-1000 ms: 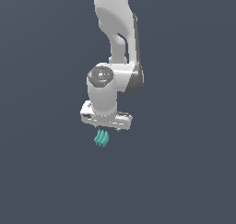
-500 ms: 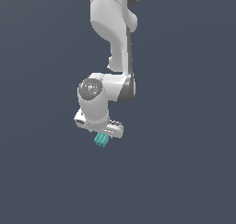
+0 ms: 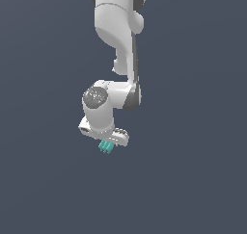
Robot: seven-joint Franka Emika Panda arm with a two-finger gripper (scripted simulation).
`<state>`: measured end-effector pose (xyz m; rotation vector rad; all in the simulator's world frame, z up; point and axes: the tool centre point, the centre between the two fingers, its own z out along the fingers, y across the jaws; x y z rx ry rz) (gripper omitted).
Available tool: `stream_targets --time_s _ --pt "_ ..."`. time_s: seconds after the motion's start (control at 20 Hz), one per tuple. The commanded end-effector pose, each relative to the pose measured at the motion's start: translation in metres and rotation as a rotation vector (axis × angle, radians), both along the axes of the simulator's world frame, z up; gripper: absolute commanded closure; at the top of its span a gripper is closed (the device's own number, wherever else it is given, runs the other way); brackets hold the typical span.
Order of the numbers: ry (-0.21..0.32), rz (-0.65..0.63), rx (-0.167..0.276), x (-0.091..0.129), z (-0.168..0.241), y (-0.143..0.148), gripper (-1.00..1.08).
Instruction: Pick up the object and move it to a goal position.
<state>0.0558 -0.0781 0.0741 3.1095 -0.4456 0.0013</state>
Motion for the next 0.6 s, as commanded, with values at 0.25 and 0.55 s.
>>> stream_targets --time_s 0.25,0.55 --pt "0.001 -0.003 0.000 -0.001 -0.033 0.000 -0.92" --pt "0.001 -0.003 0.000 0.000 -0.035 -0.001 1.08"
